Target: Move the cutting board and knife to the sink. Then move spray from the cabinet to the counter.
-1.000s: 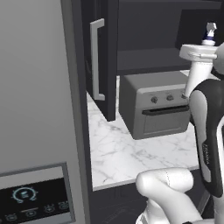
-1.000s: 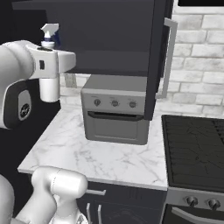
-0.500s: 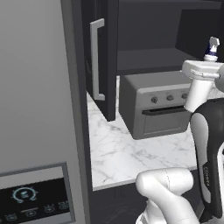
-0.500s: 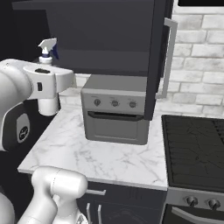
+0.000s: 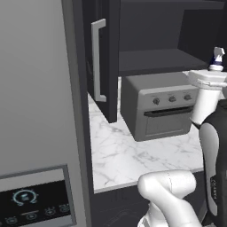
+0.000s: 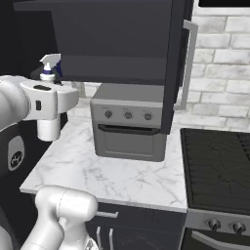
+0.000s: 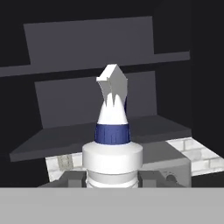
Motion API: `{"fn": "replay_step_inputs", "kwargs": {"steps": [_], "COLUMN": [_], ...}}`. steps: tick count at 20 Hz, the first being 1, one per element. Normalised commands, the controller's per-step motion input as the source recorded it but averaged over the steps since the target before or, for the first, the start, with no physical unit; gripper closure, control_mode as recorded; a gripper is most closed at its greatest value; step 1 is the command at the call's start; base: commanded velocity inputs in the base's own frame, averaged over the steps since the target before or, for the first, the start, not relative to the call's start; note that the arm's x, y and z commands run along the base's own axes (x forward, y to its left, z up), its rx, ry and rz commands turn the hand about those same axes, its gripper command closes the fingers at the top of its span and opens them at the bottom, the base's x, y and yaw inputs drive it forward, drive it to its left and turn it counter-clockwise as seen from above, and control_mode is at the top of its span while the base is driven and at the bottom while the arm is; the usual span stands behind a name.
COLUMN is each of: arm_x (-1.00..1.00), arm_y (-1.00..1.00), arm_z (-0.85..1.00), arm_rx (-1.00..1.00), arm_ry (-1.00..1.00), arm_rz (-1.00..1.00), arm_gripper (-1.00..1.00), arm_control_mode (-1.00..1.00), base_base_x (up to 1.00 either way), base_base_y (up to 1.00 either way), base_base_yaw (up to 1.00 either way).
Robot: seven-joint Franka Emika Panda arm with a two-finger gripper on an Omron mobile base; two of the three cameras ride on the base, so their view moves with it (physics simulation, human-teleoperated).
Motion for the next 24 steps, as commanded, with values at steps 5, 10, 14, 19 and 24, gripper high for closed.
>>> {"fn": "replay_step_inputs", "kwargs": {"steps": [5, 10, 14, 19, 24], "arm_x": [-0.21, -0.31, 0.0, 0.0, 0.0], "arm_y": [0.03, 0.0, 0.0, 0.0, 0.0], "arm_z": [-0.13, -0.01, 0.0, 0.0, 0.0], "arm_rx": [0.0, 0.0, 0.0, 0.0, 0.0], "arm_ry": [0.01, 0.0, 0.0, 0.0, 0.0], "arm_rz": [0.0, 0.0, 0.0, 0.0, 0.0], "arm_gripper": [1.0, 1.0, 1.0, 1.0, 1.0], "arm_control_mode": [-1.0, 1.0, 1.0, 1.0, 1.0], "base_base_x": [0.0, -0.38, -1.0, -1.0, -1.0], "base_base_y": [0.0, 0.0, 0.08, 0.17, 0.88], "base_base_yaw": [0.0, 0.0, 0.0, 0.0, 0.01]}}
